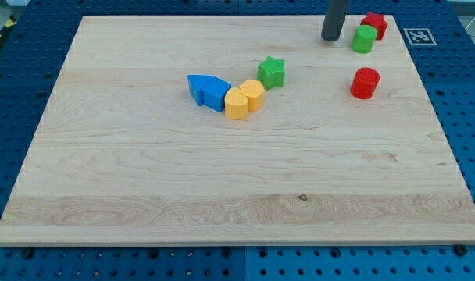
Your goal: Slide the green star closer to the red circle
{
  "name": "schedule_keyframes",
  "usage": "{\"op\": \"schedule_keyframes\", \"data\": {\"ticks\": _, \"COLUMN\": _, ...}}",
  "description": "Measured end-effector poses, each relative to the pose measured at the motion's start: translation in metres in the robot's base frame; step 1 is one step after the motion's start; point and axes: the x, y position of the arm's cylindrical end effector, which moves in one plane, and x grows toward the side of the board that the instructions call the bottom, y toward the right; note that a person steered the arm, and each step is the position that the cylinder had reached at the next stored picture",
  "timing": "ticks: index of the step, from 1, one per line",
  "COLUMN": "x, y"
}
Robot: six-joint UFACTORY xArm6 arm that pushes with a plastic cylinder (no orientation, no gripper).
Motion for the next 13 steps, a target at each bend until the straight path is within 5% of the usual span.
{"op": "schedule_keyframes", "data": {"ticks": 3, "x": 0.000, "y": 0.053}}
{"op": "schedule_keyframes", "data": {"ticks": 5, "x": 0.007, "y": -0.053}}
{"op": "schedule_keyframes", "data": {"ticks": 8, "x": 0.090, "y": -0.176}}
{"op": "schedule_keyframes", "data": {"ticks": 13, "x": 0.106, "y": -0.064}}
